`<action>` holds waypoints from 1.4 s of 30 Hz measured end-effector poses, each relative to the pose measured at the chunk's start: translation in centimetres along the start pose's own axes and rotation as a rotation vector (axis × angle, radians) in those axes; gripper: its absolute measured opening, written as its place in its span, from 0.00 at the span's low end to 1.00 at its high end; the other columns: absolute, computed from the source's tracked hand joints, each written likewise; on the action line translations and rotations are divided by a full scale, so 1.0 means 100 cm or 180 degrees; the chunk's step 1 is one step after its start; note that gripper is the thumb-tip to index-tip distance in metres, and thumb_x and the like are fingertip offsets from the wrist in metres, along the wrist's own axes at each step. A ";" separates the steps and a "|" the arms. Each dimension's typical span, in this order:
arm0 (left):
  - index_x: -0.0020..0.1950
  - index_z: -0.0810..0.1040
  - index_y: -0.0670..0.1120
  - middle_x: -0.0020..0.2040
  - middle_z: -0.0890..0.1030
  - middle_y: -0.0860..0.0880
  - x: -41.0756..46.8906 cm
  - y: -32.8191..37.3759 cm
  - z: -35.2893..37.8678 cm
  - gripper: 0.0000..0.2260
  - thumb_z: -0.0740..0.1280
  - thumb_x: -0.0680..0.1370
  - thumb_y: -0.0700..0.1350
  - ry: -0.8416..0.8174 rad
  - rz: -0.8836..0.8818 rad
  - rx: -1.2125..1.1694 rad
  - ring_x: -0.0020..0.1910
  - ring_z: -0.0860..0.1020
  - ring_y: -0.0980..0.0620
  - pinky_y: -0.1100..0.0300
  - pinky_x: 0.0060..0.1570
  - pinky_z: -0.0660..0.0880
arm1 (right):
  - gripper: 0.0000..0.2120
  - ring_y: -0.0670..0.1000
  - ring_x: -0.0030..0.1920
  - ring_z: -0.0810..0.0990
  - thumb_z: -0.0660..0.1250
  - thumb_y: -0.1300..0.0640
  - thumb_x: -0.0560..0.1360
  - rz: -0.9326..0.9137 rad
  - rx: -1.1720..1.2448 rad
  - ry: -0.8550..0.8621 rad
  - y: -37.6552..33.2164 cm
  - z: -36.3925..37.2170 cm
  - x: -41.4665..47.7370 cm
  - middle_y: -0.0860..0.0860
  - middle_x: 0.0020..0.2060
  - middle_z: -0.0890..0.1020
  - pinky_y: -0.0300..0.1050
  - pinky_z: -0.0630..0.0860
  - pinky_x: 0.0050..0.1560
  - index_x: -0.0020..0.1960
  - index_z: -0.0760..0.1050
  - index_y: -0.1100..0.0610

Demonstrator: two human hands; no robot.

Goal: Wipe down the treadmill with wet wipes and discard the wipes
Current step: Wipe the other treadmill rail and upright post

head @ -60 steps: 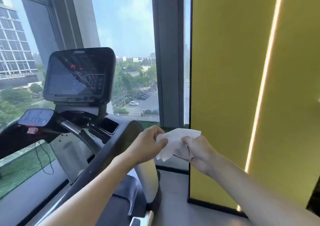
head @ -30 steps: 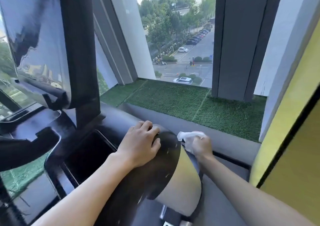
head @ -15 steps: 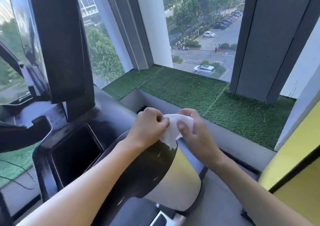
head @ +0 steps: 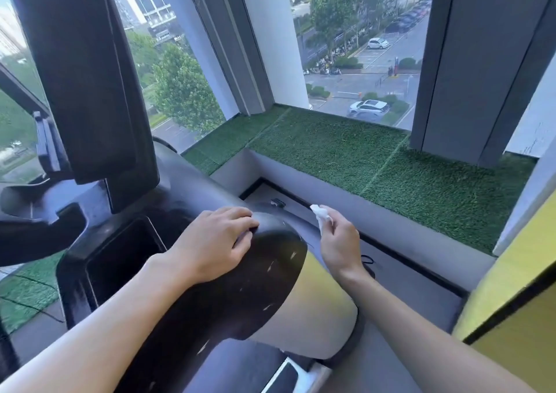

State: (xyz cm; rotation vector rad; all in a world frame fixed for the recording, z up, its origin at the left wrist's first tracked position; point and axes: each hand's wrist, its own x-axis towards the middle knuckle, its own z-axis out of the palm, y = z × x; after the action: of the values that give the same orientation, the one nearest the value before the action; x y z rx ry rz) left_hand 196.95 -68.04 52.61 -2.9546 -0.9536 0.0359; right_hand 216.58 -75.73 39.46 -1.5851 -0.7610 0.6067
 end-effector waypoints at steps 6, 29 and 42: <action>0.59 0.81 0.51 0.62 0.79 0.56 -0.009 -0.004 0.015 0.17 0.57 0.78 0.50 0.0350 0.0029 -0.0099 0.63 0.75 0.54 0.57 0.59 0.71 | 0.15 0.44 0.52 0.78 0.55 0.56 0.84 0.0736 0.0254 -0.0905 0.017 0.037 -0.004 0.43 0.51 0.83 0.26 0.70 0.47 0.58 0.81 0.50; 0.59 0.81 0.51 0.62 0.79 0.57 -0.006 -0.007 0.018 0.18 0.56 0.77 0.51 0.0409 -0.0071 -0.0174 0.64 0.74 0.55 0.55 0.61 0.71 | 0.26 0.32 0.75 0.37 0.44 0.45 0.83 0.0067 0.0628 -0.1240 0.022 0.053 -0.067 0.36 0.78 0.40 0.36 0.37 0.76 0.80 0.43 0.45; 0.51 0.82 0.47 0.50 0.78 0.51 -0.019 -0.008 0.018 0.15 0.57 0.78 0.48 0.0764 0.0240 -0.0007 0.50 0.75 0.47 0.47 0.52 0.74 | 0.27 0.32 0.74 0.32 0.43 0.47 0.85 0.0324 0.0708 -0.0725 0.008 0.084 -0.094 0.38 0.77 0.34 0.26 0.32 0.69 0.80 0.37 0.49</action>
State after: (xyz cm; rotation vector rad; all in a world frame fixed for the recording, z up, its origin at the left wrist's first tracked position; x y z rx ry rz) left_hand 194.91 -68.46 50.91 -2.9077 -0.8103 -0.3102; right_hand 204.31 -77.56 37.14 -1.3696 -0.7550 0.9260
